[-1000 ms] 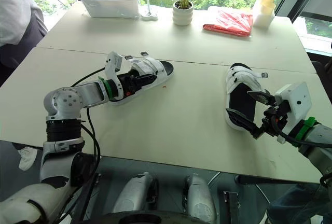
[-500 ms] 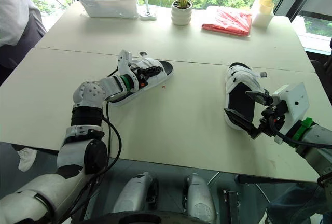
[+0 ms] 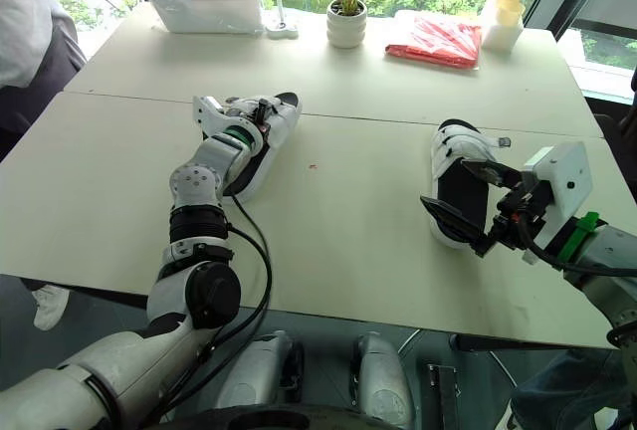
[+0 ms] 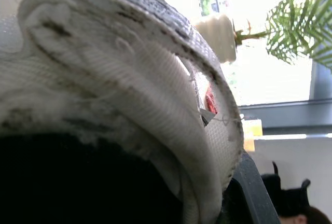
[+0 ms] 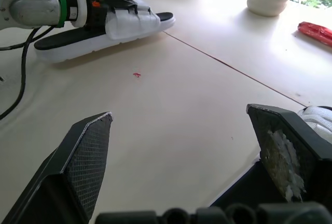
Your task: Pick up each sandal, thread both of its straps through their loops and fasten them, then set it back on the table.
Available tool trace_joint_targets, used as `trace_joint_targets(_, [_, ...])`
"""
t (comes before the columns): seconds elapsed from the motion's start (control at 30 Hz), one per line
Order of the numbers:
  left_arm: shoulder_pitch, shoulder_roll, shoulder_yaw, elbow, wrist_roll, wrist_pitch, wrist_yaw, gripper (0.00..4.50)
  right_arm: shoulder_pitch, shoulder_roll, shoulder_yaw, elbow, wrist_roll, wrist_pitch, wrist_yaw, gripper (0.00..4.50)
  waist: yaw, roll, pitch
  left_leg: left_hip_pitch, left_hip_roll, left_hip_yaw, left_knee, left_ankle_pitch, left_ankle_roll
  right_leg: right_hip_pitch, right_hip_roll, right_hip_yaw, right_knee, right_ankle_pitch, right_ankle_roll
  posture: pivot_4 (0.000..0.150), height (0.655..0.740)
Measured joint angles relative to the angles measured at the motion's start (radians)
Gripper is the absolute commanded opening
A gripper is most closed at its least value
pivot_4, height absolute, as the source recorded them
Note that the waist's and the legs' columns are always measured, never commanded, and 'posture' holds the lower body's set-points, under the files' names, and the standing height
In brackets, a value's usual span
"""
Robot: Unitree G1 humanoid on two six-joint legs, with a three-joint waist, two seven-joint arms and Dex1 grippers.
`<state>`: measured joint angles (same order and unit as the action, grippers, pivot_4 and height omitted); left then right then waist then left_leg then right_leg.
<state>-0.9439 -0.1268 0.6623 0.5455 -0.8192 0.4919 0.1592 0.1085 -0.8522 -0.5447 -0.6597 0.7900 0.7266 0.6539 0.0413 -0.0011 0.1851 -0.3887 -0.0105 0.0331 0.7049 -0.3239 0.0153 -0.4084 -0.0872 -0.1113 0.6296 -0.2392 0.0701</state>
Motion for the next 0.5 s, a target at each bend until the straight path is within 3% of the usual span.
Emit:
trace_joint_targets(0.13, [0.0, 0.0, -0.005, 0.013, 0.0, -0.035, -0.004, 0.03, -0.006, 0.0, 0.024, 0.006, -0.004, 0.0, 0.001, 4.5, 0.0, 0.0, 0.0, 0.0, 0.0, 0.0, 0.0, 0.0, 0.0, 0.0, 0.0, 0.0, 0.0, 0.0, 0.0, 0.15, 0.7241])
trace_joint_targets(0.27, [0.022, 0.008, -0.041, -0.024, -0.001, -0.008, -0.007, 1.73, -0.005, 0.0, 0.027, 0.007, -0.014, 0.0, 0.002, 4.5, -0.001, 0.0, 0.0, 0.0, 0.0, 0.0, 0.0, 0.0, 0.001, 0.0, 0.0, 0.0, 0.0, 0.0, 0.0, 0.15, 0.7241])
trace_joint_targets(0.43, [0.12, 0.01, -0.092, -0.209, -0.039, 0.108, 0.023, 4.29, 0.003, 0.0, 0.028, 0.007, -0.026, -0.001, 0.012, 4.5, -0.001, 0.0, 0.0, 0.0, 0.0, 0.0, 0.0, 0.0, 0.001, 0.0, 0.0, 0.0, 0.0, 0.0, 0.0, 0.15, 0.7241])
trace_joint_targets(0.5, [0.179, 0.019, -0.121, -0.323, -0.056, 0.18, 0.05, 4.41, 0.007, 0.0, 0.028, 0.009, -0.032, -0.001, 0.019, 4.5, -0.001, 0.0, 0.0, 0.0, 0.0, 0.0, 0.0, 0.0, 0.001, 0.0, 0.0, 0.001, 0.0, 0.0, 0.0, 0.15, 0.7241])
